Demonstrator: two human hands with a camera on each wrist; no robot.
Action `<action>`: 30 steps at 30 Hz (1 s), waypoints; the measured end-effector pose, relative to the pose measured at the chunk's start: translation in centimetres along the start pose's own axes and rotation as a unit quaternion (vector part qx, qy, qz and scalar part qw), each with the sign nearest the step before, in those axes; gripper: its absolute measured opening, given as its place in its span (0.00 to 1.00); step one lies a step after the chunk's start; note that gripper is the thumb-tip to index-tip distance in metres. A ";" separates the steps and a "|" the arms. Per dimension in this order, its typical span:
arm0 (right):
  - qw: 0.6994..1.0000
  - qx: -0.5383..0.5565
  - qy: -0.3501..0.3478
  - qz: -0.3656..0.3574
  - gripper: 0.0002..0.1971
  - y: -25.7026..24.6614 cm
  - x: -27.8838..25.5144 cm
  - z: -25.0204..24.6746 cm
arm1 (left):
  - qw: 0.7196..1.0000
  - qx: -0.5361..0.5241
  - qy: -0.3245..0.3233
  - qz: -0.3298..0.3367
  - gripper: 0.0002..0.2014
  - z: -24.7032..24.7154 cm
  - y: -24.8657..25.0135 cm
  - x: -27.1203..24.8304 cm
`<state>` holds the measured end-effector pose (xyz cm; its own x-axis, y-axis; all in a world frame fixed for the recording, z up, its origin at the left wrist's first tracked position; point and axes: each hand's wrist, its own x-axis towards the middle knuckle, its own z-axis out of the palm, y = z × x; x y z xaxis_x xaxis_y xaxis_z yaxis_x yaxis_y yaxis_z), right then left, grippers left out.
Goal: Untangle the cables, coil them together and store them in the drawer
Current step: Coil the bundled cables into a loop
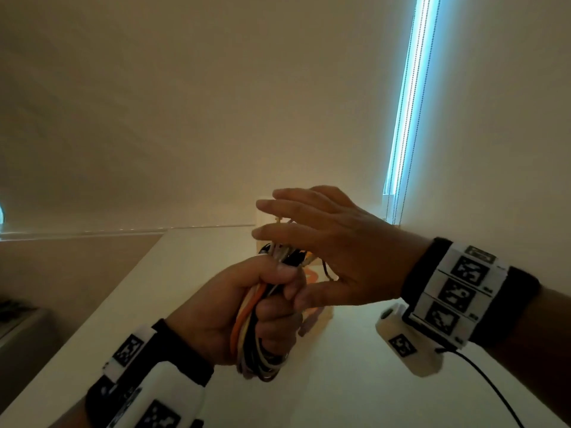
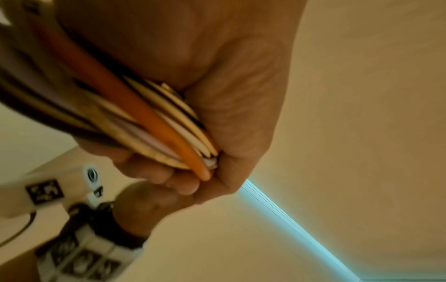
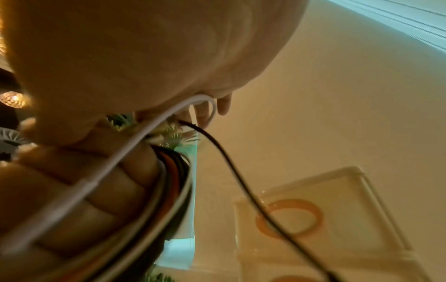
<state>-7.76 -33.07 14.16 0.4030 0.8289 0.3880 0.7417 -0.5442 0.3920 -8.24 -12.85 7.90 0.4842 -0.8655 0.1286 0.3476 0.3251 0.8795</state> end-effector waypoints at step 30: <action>0.855 0.459 0.191 0.149 0.23 -3.7 1.3 5.0 | 0.998 -0.043 -0.050 -0.014 0.09 0.7 -0.9 0.5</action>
<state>-7.31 -29.30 9.08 0.5725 0.4727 0.6699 0.8159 -0.2476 -0.5226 -8.91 -13.89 7.47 0.3917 -0.9071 0.1541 0.4299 0.3285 0.8410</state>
